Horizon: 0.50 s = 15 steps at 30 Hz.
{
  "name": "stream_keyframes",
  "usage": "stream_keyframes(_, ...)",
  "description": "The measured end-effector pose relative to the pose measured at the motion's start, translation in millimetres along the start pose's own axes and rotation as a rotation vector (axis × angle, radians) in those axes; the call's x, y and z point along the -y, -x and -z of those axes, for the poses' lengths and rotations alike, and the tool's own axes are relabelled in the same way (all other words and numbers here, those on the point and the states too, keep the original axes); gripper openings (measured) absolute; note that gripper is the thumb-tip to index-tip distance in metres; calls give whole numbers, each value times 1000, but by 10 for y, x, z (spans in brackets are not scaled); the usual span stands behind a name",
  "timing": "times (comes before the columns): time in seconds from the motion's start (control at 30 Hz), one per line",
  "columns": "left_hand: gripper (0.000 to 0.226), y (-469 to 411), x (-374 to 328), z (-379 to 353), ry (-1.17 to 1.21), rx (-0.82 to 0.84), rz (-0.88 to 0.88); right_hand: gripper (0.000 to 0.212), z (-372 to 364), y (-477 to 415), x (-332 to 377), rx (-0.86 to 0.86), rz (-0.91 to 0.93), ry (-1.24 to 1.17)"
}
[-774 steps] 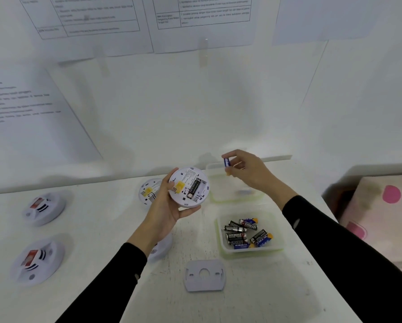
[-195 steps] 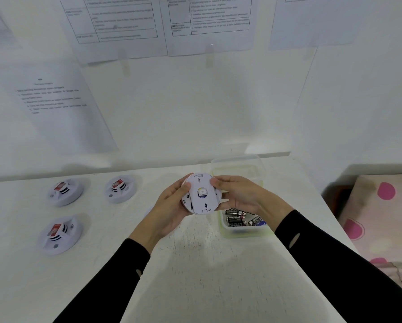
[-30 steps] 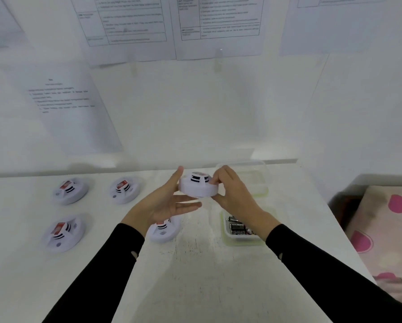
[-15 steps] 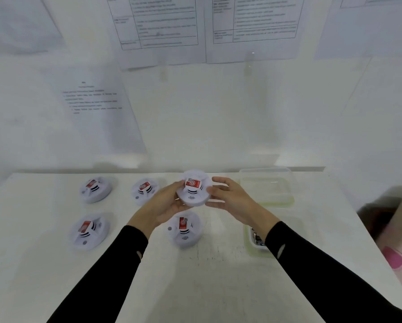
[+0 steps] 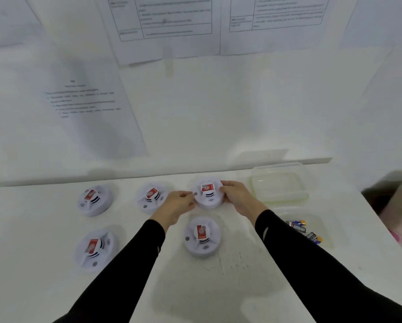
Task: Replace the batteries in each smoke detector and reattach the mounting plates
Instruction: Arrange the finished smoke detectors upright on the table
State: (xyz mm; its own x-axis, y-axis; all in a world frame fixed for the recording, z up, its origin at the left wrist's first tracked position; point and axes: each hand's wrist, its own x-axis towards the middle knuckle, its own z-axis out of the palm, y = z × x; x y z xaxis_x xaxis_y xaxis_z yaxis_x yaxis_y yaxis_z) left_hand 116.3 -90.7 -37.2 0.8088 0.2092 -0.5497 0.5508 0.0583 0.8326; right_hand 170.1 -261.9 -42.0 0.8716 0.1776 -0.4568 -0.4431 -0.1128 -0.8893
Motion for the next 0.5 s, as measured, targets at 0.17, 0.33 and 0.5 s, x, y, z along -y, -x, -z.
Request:
stream_keyframes(0.17,30,-57,70,37,-10,-7,11,33,-54,-47,-34,-72,36,167)
stream_keyframes(0.33,35,-29,154,162,-62,38,-45,43,-44,-7,-90,-129,77,420)
stream_keyframes(0.5,32,296,461,351,-324,65,-211,33,-201,644,-430,-201,287,364)
